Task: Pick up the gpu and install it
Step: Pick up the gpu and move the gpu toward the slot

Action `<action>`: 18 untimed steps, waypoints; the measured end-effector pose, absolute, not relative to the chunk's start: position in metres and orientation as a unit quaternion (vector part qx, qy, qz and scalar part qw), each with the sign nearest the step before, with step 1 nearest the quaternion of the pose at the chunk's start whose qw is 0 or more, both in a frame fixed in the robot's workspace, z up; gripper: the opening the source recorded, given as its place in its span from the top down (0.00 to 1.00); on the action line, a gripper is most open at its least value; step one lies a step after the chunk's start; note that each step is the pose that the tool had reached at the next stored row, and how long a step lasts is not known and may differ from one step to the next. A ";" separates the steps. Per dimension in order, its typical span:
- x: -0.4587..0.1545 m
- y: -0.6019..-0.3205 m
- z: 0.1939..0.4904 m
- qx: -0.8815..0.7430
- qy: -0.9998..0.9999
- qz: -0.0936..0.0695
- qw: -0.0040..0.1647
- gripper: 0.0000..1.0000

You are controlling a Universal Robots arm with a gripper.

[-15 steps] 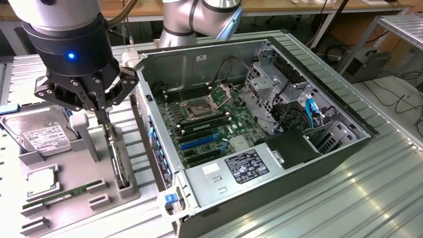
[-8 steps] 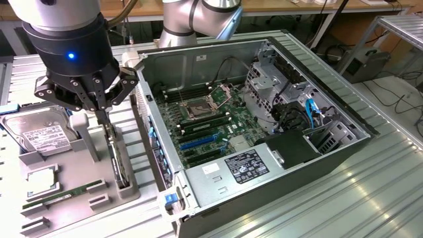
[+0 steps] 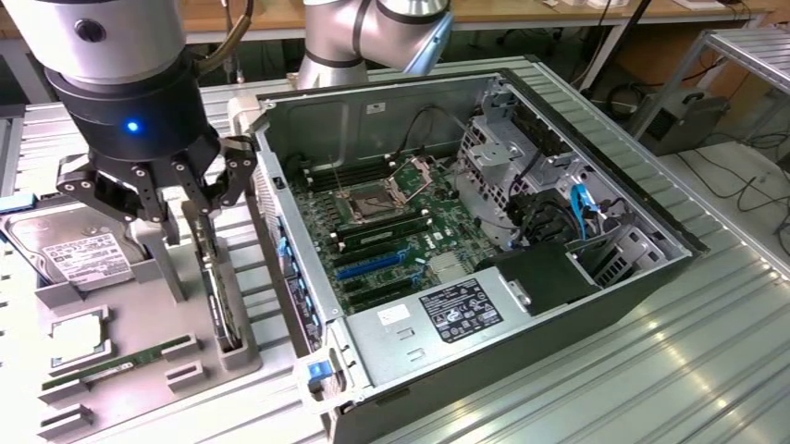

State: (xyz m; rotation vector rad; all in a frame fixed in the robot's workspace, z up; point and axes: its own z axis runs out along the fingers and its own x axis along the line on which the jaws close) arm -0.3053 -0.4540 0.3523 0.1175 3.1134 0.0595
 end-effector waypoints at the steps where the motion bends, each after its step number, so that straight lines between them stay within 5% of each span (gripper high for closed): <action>1: -0.305 -0.454 0.349 0.038 0.999 0.019 0.013 0.64; 18: -0.306 -0.454 0.312 0.038 0.999 0.019 0.013 0.64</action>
